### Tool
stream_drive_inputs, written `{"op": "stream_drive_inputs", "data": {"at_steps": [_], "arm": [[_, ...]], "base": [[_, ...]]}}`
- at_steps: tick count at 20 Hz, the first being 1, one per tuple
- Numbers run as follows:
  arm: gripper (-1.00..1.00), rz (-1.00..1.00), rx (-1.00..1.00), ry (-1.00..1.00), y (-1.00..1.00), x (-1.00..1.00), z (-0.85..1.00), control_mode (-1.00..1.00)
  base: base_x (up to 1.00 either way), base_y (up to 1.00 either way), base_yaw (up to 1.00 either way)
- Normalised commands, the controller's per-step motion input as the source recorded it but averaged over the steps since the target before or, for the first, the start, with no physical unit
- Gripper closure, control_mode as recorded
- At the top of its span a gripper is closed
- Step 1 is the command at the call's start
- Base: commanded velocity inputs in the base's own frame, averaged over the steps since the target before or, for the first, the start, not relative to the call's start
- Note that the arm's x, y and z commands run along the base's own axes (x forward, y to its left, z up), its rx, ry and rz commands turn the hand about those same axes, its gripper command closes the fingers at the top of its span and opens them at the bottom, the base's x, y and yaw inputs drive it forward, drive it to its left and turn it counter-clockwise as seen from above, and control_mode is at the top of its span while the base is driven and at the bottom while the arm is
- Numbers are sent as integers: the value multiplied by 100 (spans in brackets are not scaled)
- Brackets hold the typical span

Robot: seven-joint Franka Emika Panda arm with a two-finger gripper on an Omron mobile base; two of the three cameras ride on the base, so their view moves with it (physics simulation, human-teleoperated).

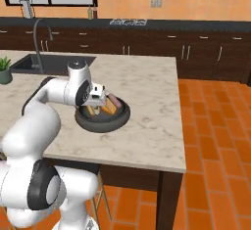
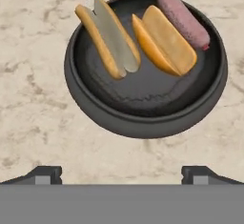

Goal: Place one bun and one sausage from the bowl on each plate.

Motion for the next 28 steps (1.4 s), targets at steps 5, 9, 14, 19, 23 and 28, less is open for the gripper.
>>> {"op": "stream_drive_inputs", "data": {"at_steps": [5,9,14,19,23,28], "arm": [[-100,3,-3,28,20,89,-30,-100],[-100,0,0,0,5,60,-74,-100],[-100,0,0,0,11,13,-57,-100],[-100,0,-2,0,30,39,-2,-100],[-100,0,-6,0,9,74,-2,-100],[-100,0,-3,-1,0,10,-16,-100]], "base": [[0,0,0],[0,0,0],[0,0,0],[0,0,0],[0,0,0],[0,0,0]]}}
